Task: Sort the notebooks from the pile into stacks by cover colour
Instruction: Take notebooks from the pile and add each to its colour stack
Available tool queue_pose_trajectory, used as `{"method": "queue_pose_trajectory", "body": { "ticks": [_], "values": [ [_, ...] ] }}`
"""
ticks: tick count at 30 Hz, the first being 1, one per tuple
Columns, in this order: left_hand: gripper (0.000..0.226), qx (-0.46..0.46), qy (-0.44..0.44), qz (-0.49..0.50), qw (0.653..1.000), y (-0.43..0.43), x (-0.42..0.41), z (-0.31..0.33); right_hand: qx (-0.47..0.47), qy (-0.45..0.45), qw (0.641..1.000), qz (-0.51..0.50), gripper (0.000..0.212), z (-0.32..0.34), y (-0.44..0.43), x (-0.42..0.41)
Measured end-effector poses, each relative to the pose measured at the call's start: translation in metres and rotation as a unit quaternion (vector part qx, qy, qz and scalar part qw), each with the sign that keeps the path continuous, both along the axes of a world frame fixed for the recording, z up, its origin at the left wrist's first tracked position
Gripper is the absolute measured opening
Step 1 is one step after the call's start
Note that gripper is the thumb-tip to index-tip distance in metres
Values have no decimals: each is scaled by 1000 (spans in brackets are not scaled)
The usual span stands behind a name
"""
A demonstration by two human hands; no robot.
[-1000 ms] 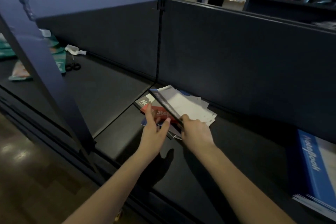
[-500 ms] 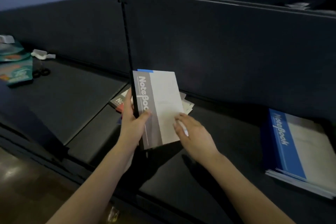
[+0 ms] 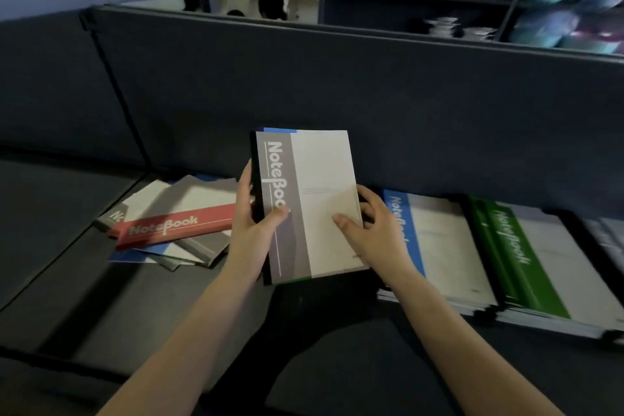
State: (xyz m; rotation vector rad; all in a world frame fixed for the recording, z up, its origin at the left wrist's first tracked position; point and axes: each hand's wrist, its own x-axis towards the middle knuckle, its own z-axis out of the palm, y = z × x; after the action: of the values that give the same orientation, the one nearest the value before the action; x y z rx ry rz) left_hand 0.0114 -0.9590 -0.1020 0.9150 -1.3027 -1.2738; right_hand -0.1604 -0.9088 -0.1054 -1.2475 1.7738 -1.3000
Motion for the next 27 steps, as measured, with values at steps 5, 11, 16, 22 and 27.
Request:
{"method": "queue_pose_trajectory", "body": {
  "ticks": [5,11,16,22,27],
  "values": [
    [81,-22,-5,-56,998,14,-51,5,-40,-22,998,-35,49,3,26,-47],
    [80,-29,17,-132,991,42,-119,10,-107,-49,982,-145,34,7,71,-105],
    [48,-8,31,-156,987,76,-180,7,-98,-96,970,-201,17,6,109,-161],
    [42,-15,13,-157,987,116,-241,-2,-93,-118,963,-223,13,1,154,-219],
    [43,-53,-23,-137,989,139,-284,-10,-90,-70,961,-252,11,-3,183,-263]
  ]
}}
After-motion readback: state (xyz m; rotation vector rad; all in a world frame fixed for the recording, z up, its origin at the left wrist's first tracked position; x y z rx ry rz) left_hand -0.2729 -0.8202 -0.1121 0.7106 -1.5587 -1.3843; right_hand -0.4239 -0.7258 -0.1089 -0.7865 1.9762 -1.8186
